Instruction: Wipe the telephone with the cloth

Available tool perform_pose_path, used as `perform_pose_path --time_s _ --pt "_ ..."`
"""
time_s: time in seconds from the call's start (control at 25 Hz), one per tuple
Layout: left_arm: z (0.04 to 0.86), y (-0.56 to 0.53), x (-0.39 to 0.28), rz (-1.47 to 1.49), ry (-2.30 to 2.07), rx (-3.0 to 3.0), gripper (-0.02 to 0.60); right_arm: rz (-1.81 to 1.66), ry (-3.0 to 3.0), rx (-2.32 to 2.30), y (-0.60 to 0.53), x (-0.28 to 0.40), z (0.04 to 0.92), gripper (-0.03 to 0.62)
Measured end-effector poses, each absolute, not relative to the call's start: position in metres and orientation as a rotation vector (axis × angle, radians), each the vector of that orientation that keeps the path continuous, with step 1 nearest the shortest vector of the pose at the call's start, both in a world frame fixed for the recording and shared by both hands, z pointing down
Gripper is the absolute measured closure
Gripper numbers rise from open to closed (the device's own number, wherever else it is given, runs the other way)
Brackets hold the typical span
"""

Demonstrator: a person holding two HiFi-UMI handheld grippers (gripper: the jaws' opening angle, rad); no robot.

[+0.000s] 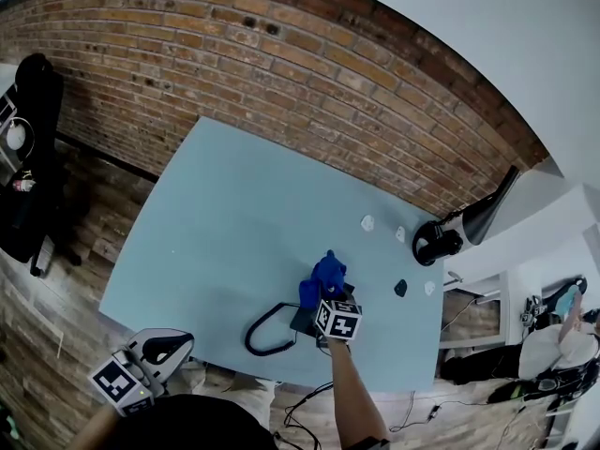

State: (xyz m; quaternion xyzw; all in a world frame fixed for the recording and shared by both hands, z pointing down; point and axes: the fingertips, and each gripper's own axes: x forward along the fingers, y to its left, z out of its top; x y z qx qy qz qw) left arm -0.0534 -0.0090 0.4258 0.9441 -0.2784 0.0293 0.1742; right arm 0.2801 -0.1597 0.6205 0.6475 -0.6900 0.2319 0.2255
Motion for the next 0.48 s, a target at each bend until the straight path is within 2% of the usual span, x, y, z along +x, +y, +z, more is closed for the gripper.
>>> perform_pose_path --time_s 0.48 --pt "0.43 0.0 -0.053 0.087 -0.735 2.717 0.569 0.65 -1.883 1.785 -0.141 0.267 0.634 0.497"
